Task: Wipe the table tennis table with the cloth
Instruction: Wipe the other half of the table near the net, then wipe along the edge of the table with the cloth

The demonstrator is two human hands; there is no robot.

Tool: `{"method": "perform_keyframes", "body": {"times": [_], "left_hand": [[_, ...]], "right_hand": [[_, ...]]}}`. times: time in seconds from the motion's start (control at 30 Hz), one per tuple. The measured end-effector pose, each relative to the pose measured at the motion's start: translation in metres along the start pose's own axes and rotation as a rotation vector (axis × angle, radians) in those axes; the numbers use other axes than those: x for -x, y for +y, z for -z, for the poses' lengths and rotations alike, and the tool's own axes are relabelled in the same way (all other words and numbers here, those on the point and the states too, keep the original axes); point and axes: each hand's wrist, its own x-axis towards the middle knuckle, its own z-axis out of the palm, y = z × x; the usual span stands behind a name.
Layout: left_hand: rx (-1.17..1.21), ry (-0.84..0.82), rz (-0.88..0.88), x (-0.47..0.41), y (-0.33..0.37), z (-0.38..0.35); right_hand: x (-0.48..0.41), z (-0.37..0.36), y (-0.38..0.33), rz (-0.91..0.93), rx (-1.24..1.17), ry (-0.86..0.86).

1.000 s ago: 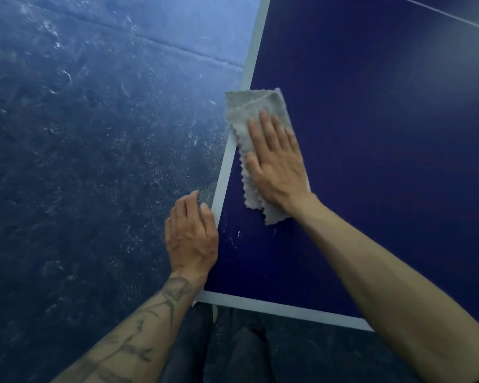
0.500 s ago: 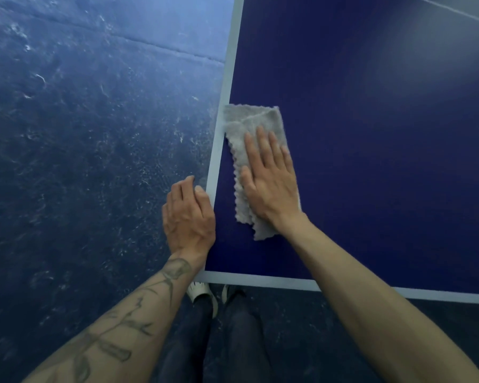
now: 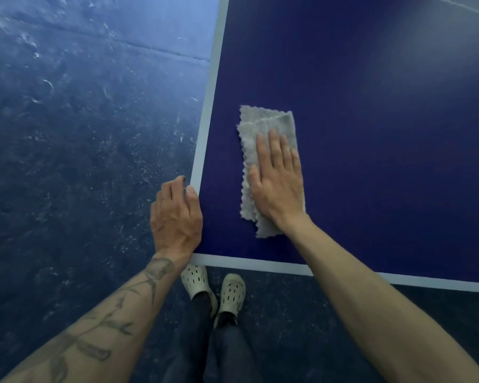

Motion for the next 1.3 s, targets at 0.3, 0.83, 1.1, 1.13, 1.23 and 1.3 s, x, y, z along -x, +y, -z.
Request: {"method": "perform_keyframes", "body": {"times": [0.3, 0.83, 1.1, 1.13, 1.23, 1.3], "left_hand": [[0.157, 0.043, -0.001, 0.029, -0.019, 0.011], [0.296, -0.025, 0.070, 0.054, -0.094, 0.038], [0.561, -0.250, 0.171, 0.046, -0.078, 0.051], [0.609, -0.274, 0.187, 0.048, -0.075, 0.051], [0.694, -0.306, 0.233, 0.061, -0.073, 0.051], [0.740, -0.294, 0.307, 0.074, -0.078, 0.052]], "right_hand": [[0.087, -0.024, -0.037, 0.406, 0.019, -0.034], [0.042, -0.030, -0.121, 0.093, 0.017, -0.048], [0.097, -0.045, -0.147, 0.098, 0.045, -0.005], [0.106, -0.048, -0.149, 0.104, 0.063, 0.004], [0.129, -0.056, -0.154, 0.120, 0.091, 0.009], [0.146, -0.061, -0.161, 0.110, 0.069, 0.009]]}}
